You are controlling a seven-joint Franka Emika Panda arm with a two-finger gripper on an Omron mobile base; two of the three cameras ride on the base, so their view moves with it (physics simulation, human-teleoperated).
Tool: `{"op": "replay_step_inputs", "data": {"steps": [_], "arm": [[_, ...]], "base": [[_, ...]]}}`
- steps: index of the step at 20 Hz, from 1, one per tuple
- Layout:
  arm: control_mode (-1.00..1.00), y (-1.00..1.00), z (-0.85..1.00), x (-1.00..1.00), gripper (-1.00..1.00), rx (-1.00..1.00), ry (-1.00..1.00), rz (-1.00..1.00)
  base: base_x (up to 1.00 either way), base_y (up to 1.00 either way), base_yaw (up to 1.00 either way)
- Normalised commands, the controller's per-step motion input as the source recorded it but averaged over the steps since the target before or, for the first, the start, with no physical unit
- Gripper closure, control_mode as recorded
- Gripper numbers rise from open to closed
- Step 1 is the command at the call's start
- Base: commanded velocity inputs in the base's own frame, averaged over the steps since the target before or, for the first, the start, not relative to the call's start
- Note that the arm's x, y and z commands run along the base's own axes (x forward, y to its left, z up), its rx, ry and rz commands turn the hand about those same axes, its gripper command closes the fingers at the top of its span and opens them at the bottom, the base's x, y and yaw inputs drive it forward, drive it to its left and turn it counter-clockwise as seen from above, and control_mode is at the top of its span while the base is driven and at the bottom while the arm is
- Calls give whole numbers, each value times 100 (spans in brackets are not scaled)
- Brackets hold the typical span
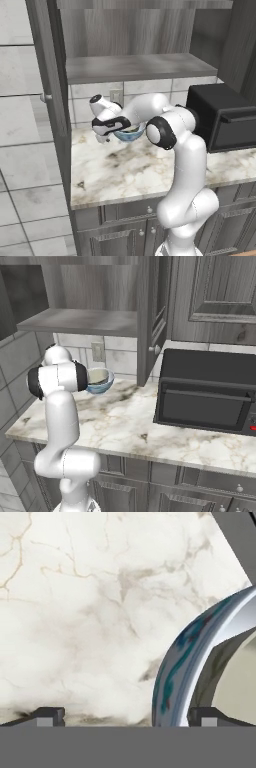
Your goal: Pick up the bowls on the counter and stack them on top of one another in the open cabinet. Place the smaller bowl on top of the larger bowl.
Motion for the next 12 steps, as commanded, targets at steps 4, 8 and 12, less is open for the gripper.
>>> {"op": "replay_step_inputs", "data": {"steps": [4, 8, 12], "arm": [[-100, 0, 0, 0, -100, 1, 0, -5], [-100, 0, -1, 0, -100, 0, 0, -4], [-100, 0, -7, 0, -100, 0, 0, -2]], "base": [[0, 0, 0], [0, 0, 0], [0, 0, 0]]}}
